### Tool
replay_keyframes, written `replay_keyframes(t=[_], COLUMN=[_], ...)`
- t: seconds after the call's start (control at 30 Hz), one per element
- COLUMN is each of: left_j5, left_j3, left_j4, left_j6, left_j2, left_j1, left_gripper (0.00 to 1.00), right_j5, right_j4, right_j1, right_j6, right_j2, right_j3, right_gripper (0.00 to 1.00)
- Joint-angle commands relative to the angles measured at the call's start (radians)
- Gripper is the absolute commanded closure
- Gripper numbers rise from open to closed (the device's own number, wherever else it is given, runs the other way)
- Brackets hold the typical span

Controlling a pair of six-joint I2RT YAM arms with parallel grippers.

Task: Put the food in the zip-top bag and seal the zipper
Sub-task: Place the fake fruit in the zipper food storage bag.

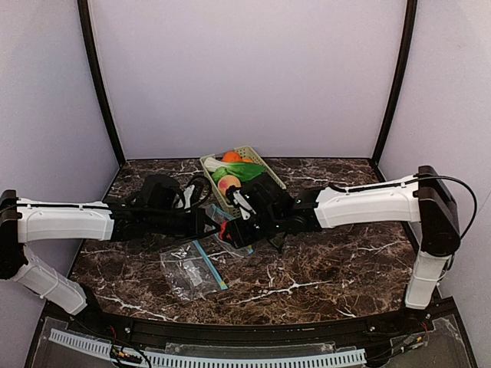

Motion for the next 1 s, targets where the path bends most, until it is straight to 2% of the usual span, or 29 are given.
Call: replay_keyframes(t=[0.0, 0.2, 0.43, 0.73, 0.97], left_j5=[0.03, 0.044, 0.042, 0.029, -0.009], left_j3=[0.014, 0.014, 0.006, -0.011, -0.01], left_j4=[0.024, 0.038, 0.041, 0.047, 0.028], left_j6=[0.015, 0.006, 0.001, -0.004, 0.005], left_j2=[-0.013, -0.021, -0.039, -0.022, -0.012], left_j1=[-0.004, -0.004, -0.004, -0.002, -0.002], left_gripper=[0.99, 0.99, 0.99, 0.99, 0.99], right_j5=[0.037, 0.076, 0.096, 0.071, 0.008], right_j4=[-0.058, -0.125, -0.165, -0.16, -0.125], right_j1=[-0.005, -0.007, -0.015, -0.017, -0.018], right_j6=[0.015, 0.029, 0.041, 0.028, 0.02], right_j2=[0.035, 0.074, 0.088, 0.051, -0.02], right_j3=[0.043, 0.084, 0.105, 0.102, 0.063], right_gripper=[0.63, 0.61, 0.54, 0.28, 0.17])
